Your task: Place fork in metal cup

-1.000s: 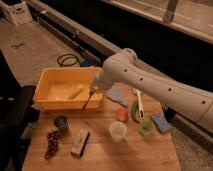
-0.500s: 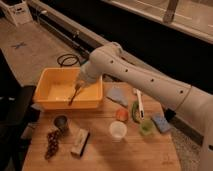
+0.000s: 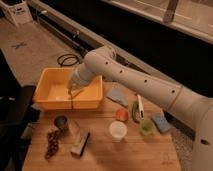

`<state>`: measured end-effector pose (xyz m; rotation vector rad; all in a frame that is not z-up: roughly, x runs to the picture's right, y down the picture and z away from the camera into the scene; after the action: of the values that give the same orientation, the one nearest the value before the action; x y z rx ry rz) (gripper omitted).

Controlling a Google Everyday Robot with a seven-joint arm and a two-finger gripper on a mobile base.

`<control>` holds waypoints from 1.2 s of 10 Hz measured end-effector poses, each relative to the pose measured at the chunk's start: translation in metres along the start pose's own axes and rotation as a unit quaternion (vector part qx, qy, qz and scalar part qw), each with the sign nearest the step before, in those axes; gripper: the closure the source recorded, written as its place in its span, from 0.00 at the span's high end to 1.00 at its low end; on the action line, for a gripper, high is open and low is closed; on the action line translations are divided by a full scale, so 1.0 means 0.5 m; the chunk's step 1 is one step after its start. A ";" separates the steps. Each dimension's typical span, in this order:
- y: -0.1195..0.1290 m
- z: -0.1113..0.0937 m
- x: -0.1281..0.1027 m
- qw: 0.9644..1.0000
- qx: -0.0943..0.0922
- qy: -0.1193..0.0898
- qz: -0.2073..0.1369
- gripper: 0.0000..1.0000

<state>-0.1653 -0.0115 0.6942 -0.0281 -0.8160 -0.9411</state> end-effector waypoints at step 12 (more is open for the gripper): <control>-0.025 -0.035 -0.152 0.998 0.057 -0.037 -0.019 0.00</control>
<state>-0.1880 0.0282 0.6302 0.0518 -0.9405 -0.9333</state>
